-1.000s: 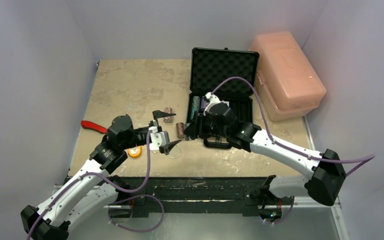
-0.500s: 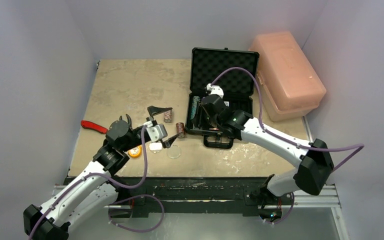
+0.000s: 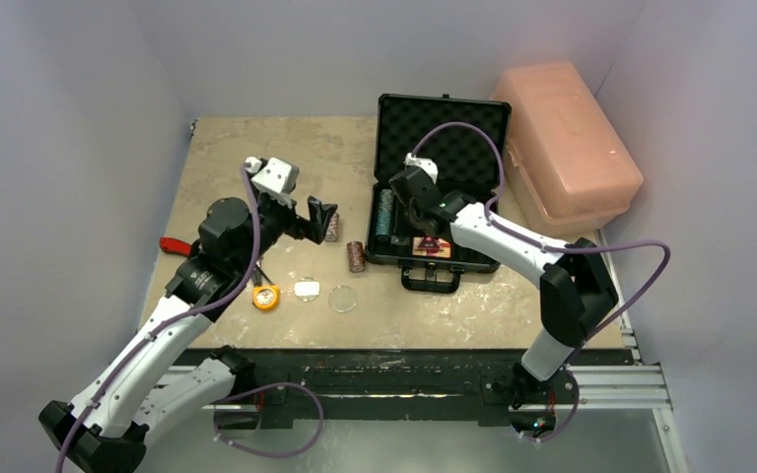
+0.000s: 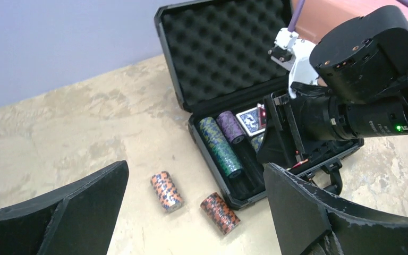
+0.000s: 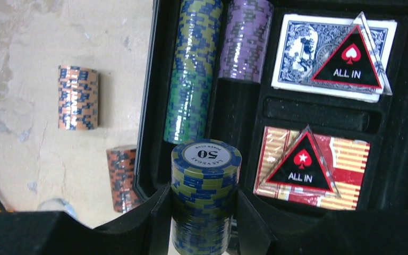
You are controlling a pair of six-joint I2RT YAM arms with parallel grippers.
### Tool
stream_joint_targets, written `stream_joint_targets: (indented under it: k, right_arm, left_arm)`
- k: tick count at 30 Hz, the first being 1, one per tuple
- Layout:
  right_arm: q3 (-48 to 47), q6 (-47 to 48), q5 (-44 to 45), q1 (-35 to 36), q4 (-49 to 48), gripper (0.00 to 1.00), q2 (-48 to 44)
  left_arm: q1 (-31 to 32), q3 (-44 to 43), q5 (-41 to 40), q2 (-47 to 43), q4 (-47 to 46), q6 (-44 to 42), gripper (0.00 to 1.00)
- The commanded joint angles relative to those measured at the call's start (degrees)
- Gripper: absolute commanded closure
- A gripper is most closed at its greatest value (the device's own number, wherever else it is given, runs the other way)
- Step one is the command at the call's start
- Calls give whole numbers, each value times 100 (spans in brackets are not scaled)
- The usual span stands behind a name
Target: Pack up texas hold em set
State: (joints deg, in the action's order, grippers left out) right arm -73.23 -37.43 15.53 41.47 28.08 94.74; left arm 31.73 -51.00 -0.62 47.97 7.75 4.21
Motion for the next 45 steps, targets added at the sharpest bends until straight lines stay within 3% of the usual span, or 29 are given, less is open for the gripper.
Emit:
stream_joint_targets:
  k: [1,26,31,35,41,45]
  right_arm:
    - [-501,126,24,-90,-185,100,184]
    - [-847,352,-252,-511,-470,100,1299]
    - [-912,310,-253,-549,-488,96,1401]
    - [-928,245,-279,-601,-519,88,1433]
    - [-951,219,-462,-705,-595,58,1433]
    - [-1015,210,-517,-737,-600,47,1446]
  left_arm:
    - [-289,-156,26,-58,507,762,0]
    - [-430,-423,286,136,1024,489,3]
    - [-430,-428,317,156,1053,485,4]
    - [-433,-429,308,150,1071,468,4]
    - [-430,-428,317,160,1073,466,4]
    - [-430,-428,317,161,1080,450,4]
